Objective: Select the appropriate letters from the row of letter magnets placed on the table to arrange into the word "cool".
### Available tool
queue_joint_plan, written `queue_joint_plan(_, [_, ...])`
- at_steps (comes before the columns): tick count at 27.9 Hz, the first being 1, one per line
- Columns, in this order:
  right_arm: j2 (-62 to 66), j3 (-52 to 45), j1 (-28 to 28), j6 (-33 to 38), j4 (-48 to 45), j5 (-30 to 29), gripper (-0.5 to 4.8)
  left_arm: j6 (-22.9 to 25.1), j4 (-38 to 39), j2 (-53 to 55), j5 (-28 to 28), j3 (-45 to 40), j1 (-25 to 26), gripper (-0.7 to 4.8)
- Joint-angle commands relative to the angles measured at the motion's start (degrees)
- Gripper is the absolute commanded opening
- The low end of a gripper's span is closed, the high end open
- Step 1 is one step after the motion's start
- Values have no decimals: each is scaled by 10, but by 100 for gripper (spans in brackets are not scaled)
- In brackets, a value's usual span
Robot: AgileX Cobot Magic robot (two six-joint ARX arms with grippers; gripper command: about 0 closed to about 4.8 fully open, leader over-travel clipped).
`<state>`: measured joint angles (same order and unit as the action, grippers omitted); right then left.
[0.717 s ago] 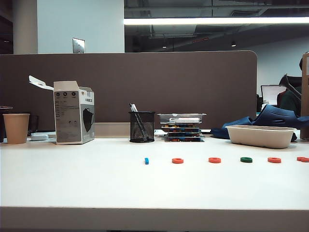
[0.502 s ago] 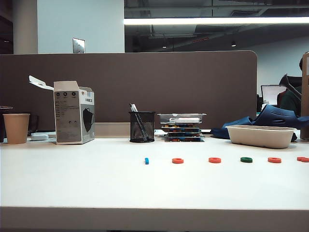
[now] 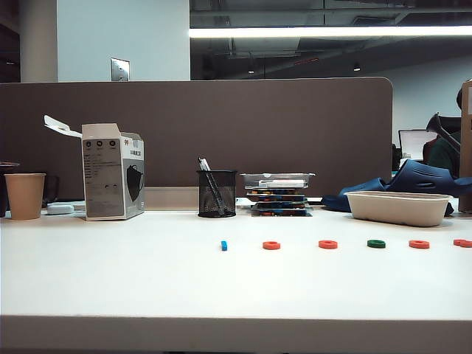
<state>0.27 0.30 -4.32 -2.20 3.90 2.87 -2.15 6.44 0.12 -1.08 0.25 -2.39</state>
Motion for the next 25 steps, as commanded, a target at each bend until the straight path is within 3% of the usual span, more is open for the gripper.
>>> queue_joint_plan(1, [-4,-3,0,3,-7,0,3,2,-5,0,-2,2,0,-5])
queue_joint_plan(6, [-4,-3,0,3,-7,0,3,-8,-13,0,-6,3,0,-5])
queue_joint_plan(11, [-4,-3,0,3,-9,0,3,-48,-7,0,-89,66,0,-5])
queue_joint_plan(18, [-4,-3,0,3,-10,0,3,-56,171,11,-160,245,0,-5])
queue_joint_plan(25, [-4,-3,-1,3,-9,0,3,-59,414,137,-232,478,0,-5])
